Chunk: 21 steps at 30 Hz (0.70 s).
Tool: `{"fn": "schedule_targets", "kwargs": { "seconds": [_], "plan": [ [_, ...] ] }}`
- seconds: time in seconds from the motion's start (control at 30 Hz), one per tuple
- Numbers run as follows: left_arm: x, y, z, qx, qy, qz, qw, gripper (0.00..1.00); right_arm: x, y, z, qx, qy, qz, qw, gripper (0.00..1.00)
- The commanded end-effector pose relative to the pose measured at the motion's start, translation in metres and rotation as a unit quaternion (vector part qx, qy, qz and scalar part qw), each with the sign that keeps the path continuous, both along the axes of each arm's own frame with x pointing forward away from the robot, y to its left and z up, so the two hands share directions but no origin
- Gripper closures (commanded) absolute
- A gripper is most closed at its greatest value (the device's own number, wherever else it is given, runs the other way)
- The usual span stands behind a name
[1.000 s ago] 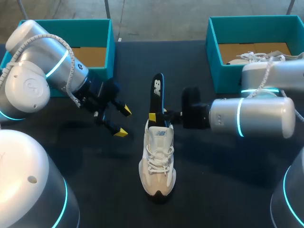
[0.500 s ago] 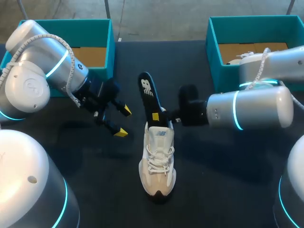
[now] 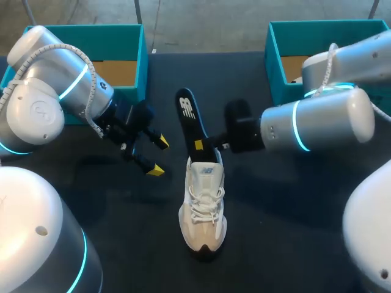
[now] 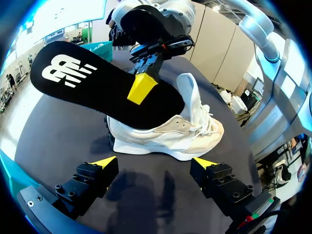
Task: Take the shoe out of the shoebox, open the shoe tongue, remove and reinsert the insole, then place the shoe into the shoebox
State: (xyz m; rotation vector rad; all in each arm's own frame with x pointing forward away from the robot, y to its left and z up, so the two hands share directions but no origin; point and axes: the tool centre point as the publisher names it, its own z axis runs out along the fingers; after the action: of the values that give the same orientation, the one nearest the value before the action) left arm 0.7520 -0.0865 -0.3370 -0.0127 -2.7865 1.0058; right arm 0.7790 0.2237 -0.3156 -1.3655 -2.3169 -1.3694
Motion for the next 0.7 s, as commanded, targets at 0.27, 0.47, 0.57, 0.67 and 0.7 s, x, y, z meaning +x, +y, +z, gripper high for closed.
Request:
{"fn": "schedule_targets", "kwargs": {
  "seconds": [0.27, 0.47, 0.57, 0.67, 0.7],
  "plan": [
    [0.000, 0.000, 0.000, 0.001, 0.000, 0.000, 1.000, 0.00, 0.013, 0.000, 0.003, 0.167, 0.133, 0.254, 0.943, 1.00],
    [0.000, 0.000, 0.000, 0.001, 0.000, 0.000, 1.000, 0.00, 0.009, -0.002, 0.010, 0.205, 0.123, 0.253, 0.937, 1.00],
    [0.000, 0.000, 0.000, 0.001, 0.000, 0.000, 1.000, 0.00, 0.008, -0.002, 0.012, 0.223, 0.117, 0.253, 0.934, 1.00],
    [0.000, 0.000, 0.000, 0.001, 0.000, 0.000, 1.000, 0.00, 0.008, -0.001, 0.013, 0.233, 0.111, 0.253, 0.932, 1.00],
    [0.000, 0.000, 0.000, 0.001, 0.000, 0.000, 1.000, 0.00, 0.008, -0.001, 0.014, 0.236, 0.109, 0.254, 0.932, 1.00]
  ]
}}
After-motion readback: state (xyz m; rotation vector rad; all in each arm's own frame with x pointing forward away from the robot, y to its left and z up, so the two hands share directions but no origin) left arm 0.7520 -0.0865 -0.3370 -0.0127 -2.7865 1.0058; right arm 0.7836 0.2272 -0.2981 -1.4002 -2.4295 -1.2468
